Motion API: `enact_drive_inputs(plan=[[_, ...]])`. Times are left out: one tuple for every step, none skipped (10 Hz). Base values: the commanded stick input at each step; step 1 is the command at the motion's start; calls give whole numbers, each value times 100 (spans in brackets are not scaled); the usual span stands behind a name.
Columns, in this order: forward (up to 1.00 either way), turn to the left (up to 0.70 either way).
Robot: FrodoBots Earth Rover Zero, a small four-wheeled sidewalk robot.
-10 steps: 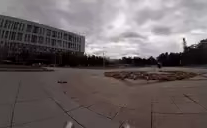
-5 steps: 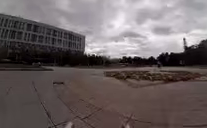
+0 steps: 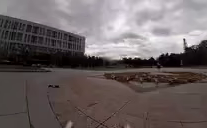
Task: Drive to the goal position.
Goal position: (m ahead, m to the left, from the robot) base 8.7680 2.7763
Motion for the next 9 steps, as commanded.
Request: enact_drive_inputs(plan=[[70,0],[70,0],[70,0],[70,0],[70,0],[70,6],[70,20],[70,33],[70,15]])
